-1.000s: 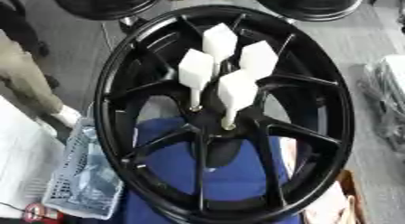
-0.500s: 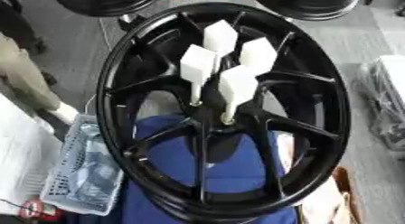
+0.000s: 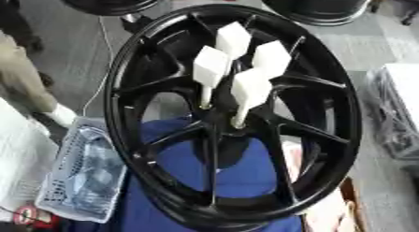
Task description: Pull the pin out of the wheel hub.
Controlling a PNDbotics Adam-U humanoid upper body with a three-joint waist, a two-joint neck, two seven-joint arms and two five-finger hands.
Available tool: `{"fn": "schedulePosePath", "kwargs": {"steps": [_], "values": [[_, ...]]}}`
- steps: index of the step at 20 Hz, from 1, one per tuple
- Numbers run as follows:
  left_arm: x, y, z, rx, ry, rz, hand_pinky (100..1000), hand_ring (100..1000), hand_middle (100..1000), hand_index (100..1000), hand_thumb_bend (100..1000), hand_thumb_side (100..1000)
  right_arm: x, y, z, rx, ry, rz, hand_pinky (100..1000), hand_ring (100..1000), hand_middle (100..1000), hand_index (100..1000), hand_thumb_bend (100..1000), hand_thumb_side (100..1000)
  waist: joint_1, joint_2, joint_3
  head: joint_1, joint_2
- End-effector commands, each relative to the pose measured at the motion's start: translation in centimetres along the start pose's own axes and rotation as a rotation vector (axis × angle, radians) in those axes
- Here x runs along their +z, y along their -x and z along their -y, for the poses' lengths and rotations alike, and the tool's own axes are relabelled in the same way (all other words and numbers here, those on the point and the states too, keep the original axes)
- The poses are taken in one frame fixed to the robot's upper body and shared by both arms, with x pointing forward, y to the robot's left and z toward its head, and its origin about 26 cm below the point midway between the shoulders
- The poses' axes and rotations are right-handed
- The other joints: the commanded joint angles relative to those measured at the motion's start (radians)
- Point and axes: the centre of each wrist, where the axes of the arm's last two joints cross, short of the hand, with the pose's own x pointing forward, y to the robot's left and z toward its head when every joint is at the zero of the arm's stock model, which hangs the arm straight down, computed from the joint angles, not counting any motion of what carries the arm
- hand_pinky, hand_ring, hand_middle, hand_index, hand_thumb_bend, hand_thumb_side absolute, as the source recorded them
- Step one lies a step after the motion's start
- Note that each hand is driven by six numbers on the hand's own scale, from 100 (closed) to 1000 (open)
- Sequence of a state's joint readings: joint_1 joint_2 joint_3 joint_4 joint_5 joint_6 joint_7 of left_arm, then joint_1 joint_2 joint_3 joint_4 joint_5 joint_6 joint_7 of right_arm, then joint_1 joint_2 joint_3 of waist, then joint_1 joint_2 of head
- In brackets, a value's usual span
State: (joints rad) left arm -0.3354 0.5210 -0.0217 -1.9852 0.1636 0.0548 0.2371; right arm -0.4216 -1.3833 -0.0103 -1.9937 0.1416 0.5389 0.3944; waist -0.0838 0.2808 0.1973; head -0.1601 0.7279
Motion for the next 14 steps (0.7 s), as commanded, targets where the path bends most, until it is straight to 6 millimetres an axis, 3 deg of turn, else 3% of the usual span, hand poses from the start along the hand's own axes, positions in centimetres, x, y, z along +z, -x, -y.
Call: {"fn": "schedulePosePath", "kwargs": {"steps": [1,6,14], "values": [[-0.4,-0.8,-0.4,-0.032,0.023,0.031,707,558,542,675,100,666,0.3,-0.4,0.6,0.062,-0.071,0.051,922,863,829,871,365,280,-0.002,-0.023,-0.003,-0.006,-0.006],[-0.6,-1.0,-0.3,-0.033,0.033,0.039,707,557,542,675,100,666,0.0,-0.5,-0.4,0.076,-0.155,0.124,920,865,834,883,382,289,-0.01,-0.02,0.002,-0.022,-0.014],[-0.8,-1.1,-0.1,-0.025,0.043,0.043,706,557,542,674,100,668,-0.7,-0.2,-4.0,0.052,-0.213,0.209,888,853,837,876,375,278,-0.017,-0.014,0.013,-0.039,-0.028]]}}
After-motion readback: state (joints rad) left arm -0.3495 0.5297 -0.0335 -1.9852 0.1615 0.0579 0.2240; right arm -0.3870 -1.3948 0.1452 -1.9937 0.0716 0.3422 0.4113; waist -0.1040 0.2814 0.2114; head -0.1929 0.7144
